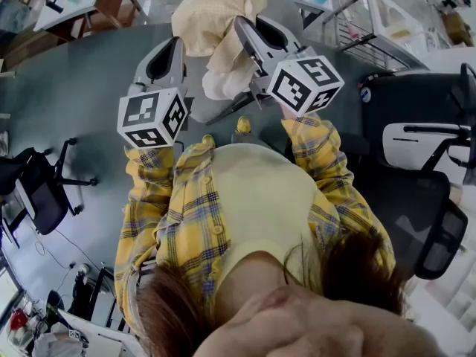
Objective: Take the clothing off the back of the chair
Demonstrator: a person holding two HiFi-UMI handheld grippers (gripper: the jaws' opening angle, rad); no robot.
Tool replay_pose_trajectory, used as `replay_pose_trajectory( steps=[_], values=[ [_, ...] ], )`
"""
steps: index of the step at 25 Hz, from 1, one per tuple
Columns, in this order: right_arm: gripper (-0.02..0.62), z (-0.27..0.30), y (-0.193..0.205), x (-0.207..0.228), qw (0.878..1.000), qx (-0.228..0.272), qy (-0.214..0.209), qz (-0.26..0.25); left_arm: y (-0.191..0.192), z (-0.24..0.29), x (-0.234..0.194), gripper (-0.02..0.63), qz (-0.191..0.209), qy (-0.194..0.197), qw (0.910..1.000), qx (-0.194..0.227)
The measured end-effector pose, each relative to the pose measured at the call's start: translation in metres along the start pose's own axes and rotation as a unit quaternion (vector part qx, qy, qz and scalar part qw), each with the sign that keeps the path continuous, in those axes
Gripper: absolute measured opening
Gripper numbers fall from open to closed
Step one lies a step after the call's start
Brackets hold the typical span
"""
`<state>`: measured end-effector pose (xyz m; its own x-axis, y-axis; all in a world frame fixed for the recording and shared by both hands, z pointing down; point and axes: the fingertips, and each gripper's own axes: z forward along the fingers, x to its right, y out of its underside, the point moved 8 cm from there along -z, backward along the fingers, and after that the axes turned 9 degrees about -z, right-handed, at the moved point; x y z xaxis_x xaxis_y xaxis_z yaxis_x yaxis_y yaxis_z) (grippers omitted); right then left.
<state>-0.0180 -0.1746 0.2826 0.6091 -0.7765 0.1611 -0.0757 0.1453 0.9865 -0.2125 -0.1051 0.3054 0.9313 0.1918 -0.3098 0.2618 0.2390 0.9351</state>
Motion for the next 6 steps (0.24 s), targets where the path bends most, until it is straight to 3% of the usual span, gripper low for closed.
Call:
replay_pose_trajectory(
  steps=[6],
  values=[
    [0.052,-0.0014,0.0039,0.0011,1.000,-0.003,0.001,0.001,0.0024,0.0004,0.0009,0.006,0.000,0.001,1.0000,-0.001]
  ],
)
